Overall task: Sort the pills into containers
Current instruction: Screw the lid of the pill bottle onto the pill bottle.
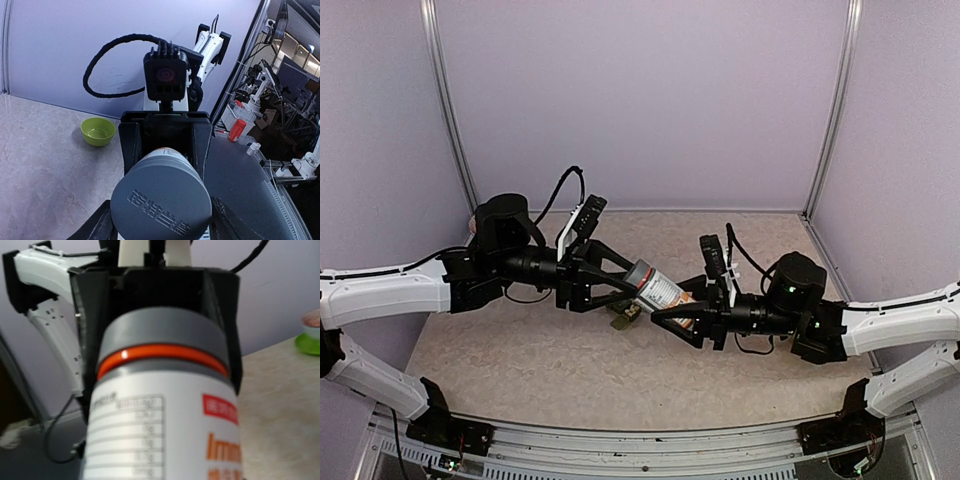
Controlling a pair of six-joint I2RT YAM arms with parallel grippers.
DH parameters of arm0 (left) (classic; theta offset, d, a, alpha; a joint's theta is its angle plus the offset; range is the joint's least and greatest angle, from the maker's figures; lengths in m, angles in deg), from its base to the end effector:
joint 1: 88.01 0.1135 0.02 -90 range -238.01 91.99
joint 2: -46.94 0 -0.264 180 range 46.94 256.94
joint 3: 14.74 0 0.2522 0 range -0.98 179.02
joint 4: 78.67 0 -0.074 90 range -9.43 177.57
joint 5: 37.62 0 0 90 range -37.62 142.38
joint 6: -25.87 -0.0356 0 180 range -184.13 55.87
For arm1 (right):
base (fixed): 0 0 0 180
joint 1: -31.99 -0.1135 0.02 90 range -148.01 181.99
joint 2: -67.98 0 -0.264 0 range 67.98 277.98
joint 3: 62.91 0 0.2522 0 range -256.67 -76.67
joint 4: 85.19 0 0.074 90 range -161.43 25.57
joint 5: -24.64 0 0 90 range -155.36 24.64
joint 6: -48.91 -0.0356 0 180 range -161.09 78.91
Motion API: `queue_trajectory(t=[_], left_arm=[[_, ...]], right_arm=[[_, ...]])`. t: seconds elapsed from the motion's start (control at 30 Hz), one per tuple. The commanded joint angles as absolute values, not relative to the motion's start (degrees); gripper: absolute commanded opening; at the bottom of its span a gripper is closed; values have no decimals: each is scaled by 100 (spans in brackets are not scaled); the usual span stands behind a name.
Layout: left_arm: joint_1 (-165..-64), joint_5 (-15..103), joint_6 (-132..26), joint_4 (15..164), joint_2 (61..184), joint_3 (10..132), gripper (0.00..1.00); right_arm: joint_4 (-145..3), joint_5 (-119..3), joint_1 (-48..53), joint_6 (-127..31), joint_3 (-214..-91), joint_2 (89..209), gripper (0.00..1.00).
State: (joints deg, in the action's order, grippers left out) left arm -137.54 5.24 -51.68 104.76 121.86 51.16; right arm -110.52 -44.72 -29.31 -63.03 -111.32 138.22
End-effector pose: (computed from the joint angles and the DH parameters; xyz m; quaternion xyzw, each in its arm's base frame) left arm 0.1737 -0.2438 0.3193 0.4706 0.5583 -0.5710 0.3753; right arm 0.1196 0.2446 0.2747 -0.3499 0.5908 0.5677 0.4542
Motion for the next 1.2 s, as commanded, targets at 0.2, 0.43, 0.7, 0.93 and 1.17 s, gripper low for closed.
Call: queue_trajectory(t=[0.2,0.43,0.7,0.93,1.17], left_arm=[[-13824,930,-4518,10089,11911,5207,99],[-13480,1257,-3095,9851,12104,5358,99],[-13380,1026,-2438,9747,12614,5523,99],[-13402,772,-2130,10293,12797,5489,99],[-13450,681,-2204,10267,12896,5529,83]], right_arm=[[-10091,-5239,-2760,-5067,-11357,13383,9],[-9651,-5914,-2855,-3258,-11442,13341,9],[-9440,-6860,-3331,-1889,-11686,13564,9],[-9384,-7585,-3598,-1416,-11913,14022,9],[-9460,-7907,-3613,-1390,-11941,14177,9]])
